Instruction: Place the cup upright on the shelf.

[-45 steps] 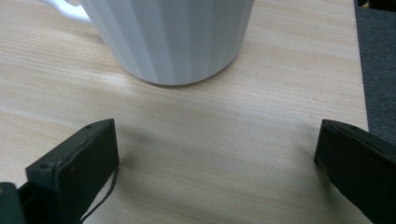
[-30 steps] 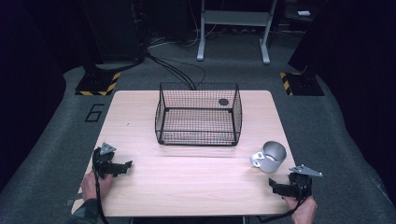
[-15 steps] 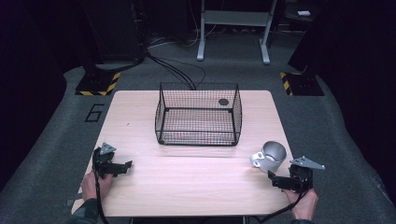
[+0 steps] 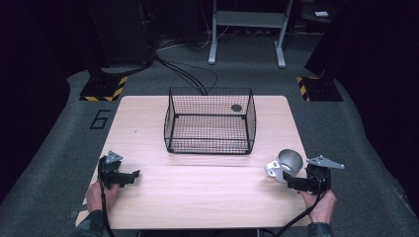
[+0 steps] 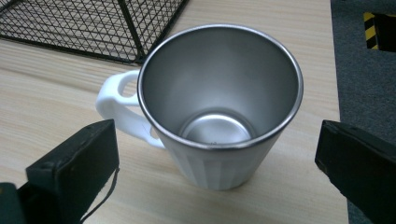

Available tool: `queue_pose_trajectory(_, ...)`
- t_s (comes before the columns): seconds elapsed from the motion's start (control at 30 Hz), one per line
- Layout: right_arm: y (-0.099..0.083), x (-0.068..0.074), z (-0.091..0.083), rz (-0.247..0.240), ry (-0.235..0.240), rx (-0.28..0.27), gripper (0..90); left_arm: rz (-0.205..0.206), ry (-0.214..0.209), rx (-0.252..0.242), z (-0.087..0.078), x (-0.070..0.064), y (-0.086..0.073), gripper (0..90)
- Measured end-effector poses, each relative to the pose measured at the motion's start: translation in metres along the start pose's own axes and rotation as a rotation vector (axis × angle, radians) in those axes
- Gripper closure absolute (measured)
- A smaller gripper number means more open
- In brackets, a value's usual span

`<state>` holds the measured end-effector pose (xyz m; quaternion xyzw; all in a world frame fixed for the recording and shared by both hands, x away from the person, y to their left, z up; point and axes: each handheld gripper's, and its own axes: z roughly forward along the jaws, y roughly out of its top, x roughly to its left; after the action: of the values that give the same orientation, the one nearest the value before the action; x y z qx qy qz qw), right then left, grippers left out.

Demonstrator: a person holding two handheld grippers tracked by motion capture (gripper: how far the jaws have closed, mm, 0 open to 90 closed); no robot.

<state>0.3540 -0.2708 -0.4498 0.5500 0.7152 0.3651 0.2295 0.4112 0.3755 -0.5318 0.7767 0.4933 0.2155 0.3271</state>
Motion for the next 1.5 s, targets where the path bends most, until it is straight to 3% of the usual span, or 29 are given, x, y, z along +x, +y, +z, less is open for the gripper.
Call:
queue_pose_trajectory(0.73,0.031,-0.001,0.022,-0.008,0.018,0.014,0.0,0.0,0.0,0.0,0.0,0.0,0.0,0.0)
queue_pose_trajectory(1.2,0.034,-0.001,0.033,-0.005,0.0,0.044,4.5,0.0,0.0,0.0,0.0,0.0,0.0,0.0)
queue_pose_trajectory(1.5,0.032,-0.003,0.034,0.02,0.013,0.032,5.0,0.0,0.0,0.0,0.0,0.0,0.0,0.0)
